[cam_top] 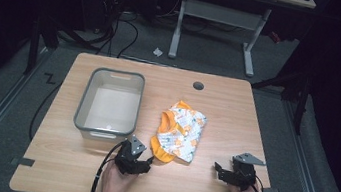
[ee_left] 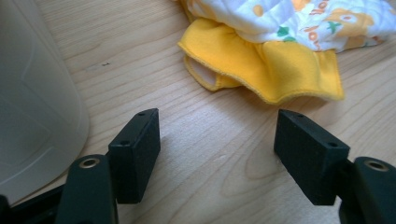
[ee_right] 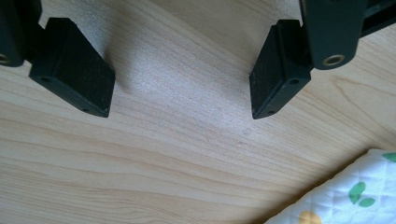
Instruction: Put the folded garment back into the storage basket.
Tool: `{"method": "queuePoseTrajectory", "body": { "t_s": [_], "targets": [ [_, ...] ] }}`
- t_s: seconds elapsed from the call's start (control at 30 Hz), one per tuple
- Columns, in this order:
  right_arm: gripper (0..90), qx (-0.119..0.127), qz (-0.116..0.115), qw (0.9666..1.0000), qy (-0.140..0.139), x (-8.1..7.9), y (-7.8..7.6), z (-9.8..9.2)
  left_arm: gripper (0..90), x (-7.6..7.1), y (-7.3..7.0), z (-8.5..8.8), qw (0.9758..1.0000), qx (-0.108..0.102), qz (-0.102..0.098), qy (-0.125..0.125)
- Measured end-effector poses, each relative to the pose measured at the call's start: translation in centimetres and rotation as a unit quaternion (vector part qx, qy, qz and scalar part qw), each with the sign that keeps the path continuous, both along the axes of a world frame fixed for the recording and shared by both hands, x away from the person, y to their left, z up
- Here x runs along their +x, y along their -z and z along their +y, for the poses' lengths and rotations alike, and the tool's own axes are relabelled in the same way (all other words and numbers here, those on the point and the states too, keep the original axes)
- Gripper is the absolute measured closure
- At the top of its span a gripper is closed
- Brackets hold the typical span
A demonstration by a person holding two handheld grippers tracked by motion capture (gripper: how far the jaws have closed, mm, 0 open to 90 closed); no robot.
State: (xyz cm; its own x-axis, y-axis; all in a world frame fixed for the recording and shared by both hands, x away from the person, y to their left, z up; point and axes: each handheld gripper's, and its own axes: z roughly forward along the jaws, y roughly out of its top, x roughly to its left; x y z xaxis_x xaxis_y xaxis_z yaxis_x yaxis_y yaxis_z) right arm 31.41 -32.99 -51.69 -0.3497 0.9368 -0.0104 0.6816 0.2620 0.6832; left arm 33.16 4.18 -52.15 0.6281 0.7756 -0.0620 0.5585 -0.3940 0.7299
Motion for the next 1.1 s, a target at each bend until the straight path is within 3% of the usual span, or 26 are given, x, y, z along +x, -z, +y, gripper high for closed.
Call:
{"method": "queuePoseTrajectory", "body": {
  "t_s": [0.1,0.2,0.27,0.43,0.5,0.7,1.1],
  "targets": [
    [22.7,0.001,0.001,1.0000,0.000,0.0,0.0,0.0,32.1,-0.1,-0.2,0.0,1.0000,-0.006,0.003,0.004],
    [22.7,0.001,0.001,1.0000,0.000,0.0,0.0,0.0,32.0,0.0,-0.8,0.1,0.9992,-0.033,0.019,0.011],
    [22.7,0.000,0.001,1.0000,0.000,0.0,0.0,0.0,31.6,-0.1,-1.2,0.1,0.9989,-0.038,0.024,0.017],
    [22.7,0.000,0.001,1.0000,0.000,0.0,0.0,0.0,29.1,-0.3,-1.7,-0.3,0.9991,-0.034,0.016,0.022],
    [22.7,0.000,0.001,1.0000,0.001,0.0,0.0,0.0,28.3,-0.4,-2.2,-0.7,0.9993,-0.027,0.003,0.026],
    [22.7,0.000,0.001,1.0000,0.000,0.0,0.0,0.0,31.1,-0.3,-3.2,-1.4,0.9988,-0.027,0.004,0.040],
    [22.7,0.000,0.000,1.0000,0.000,0.0,0.0,0.0,28.9,1.4,-4.7,-3.1,0.9983,-0.017,0.013,0.055]
  ]
}}
